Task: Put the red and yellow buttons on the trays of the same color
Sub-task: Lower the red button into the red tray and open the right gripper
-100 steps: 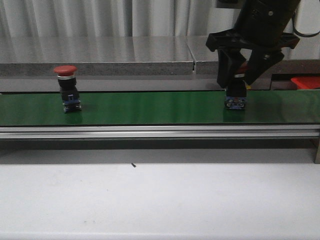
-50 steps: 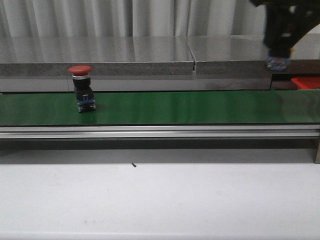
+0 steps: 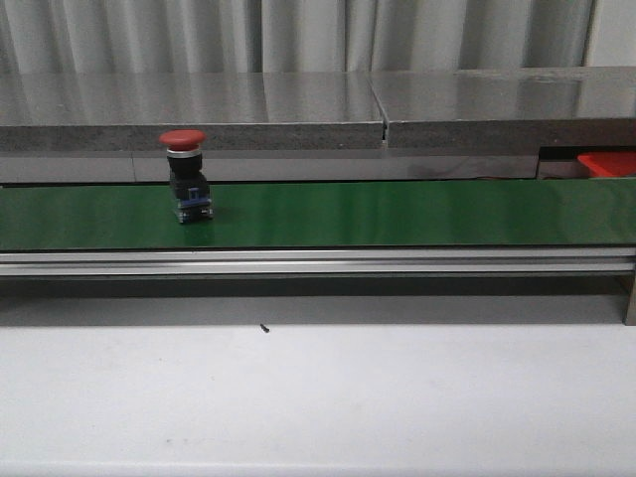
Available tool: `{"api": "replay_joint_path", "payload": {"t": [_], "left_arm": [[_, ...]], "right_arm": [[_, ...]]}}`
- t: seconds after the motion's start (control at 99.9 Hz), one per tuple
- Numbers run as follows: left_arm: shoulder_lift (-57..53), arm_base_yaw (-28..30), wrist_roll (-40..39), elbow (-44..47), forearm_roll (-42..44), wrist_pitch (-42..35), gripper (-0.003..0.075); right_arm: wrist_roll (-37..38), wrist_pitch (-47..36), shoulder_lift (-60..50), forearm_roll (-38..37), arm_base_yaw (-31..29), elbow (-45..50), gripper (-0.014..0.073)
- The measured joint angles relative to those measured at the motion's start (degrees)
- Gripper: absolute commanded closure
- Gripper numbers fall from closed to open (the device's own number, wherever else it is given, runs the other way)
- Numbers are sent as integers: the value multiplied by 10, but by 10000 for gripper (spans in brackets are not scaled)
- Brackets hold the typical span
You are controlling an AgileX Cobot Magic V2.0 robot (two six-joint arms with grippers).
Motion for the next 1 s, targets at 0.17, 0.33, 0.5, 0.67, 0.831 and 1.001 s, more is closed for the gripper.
{"api": "replay_joint_path", "payload": {"t": [0.17, 0.33, 0.5, 0.67, 0.831, 1.001], "left_arm": [[0, 0, 0, 0, 0, 0, 739], [0, 0, 0, 0, 0, 0, 739], [0, 0, 0, 0, 0, 0, 739], [0, 0, 0, 0, 0, 0, 739], [0, 0, 0, 0, 0, 0, 739], [0, 0, 0, 0, 0, 0, 739]], "right_arm": [[0, -33, 40, 5, 9, 0, 484], [0, -43, 71, 6, 19, 0, 484], [0, -46, 95, 6, 23, 0, 484], [-1, -47, 105, 7, 23, 0, 473], [-1, -47, 114, 7, 23, 0, 374], [-1, -49, 117, 6, 23, 0, 162]]}}
